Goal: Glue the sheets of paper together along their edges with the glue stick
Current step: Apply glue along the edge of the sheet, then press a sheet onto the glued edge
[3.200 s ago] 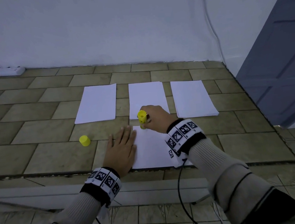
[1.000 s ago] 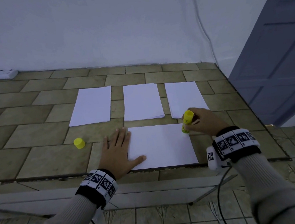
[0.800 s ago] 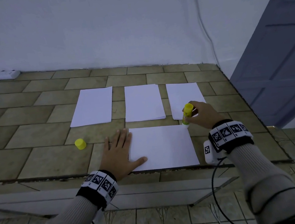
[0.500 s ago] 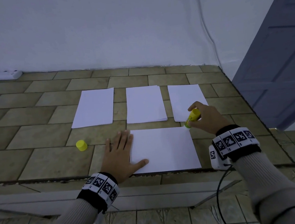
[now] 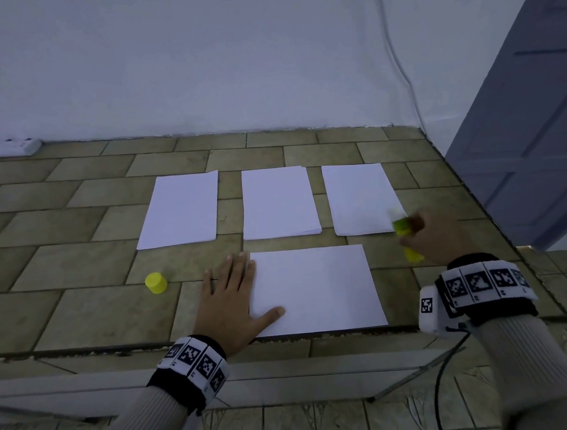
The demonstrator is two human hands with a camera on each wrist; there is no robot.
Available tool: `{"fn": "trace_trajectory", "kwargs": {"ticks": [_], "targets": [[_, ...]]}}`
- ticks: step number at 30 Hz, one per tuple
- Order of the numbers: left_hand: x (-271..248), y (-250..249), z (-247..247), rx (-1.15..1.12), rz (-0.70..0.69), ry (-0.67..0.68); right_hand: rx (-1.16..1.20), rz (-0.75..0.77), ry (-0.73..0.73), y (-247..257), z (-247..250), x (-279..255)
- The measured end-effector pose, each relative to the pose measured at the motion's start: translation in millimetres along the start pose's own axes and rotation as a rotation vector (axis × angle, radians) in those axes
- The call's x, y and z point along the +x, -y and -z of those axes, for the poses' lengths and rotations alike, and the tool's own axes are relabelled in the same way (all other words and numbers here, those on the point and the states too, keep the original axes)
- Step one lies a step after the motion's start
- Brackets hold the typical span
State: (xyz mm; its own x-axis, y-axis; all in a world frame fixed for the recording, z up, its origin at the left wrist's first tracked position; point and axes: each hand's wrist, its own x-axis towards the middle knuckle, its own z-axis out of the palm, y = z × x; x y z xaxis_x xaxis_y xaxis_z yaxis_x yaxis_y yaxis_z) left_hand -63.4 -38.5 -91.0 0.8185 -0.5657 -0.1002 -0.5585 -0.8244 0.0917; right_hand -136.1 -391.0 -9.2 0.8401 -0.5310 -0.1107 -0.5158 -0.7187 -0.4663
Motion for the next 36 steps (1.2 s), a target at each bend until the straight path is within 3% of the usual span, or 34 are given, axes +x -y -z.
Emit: {"fn": "trace_trajectory", "kwargs": {"ticks": [4, 12, 17, 19, 22, 24, 26, 33, 36], "targets": [[0, 1, -1, 0.006, -0.01, 0.008, 0.112, -0.1, -0.115, -14, -4, 11], [0, 1, 2, -0.011, -0.008, 0.028, 0.194, -0.186, -0.157, -23, -8, 9], [0, 0, 2, -0.01, 0.006, 0.035, 0.035, -0.279, 0.036, -14, -5, -15], [0, 0, 2, -0.052, 0.011, 0.022, 0.019, -0.221, 0.107, 1, -10, -26], [-2, 3, 2, -0.147, -0.005, -0.008, -0.037, -0.004, 0.157, 40, -24, -32], [-4, 3, 3, -0.175, -0.021, -0.022, -0.033, 0.134, 0.11, 64, -34, -28], [-4, 4, 4, -0.167, -0.03, -0.033, -0.046, 0.179, 0.049, 76, -41, -12], [-2, 5, 2, -0.068, -0.023, 0.018, -0.269, -0.107, 0.143, 79, -55, 51], [-2, 4, 3, -0.071, -0.017, 0.023, -0.316, -0.153, 0.203, 72, -66, 62]]}}
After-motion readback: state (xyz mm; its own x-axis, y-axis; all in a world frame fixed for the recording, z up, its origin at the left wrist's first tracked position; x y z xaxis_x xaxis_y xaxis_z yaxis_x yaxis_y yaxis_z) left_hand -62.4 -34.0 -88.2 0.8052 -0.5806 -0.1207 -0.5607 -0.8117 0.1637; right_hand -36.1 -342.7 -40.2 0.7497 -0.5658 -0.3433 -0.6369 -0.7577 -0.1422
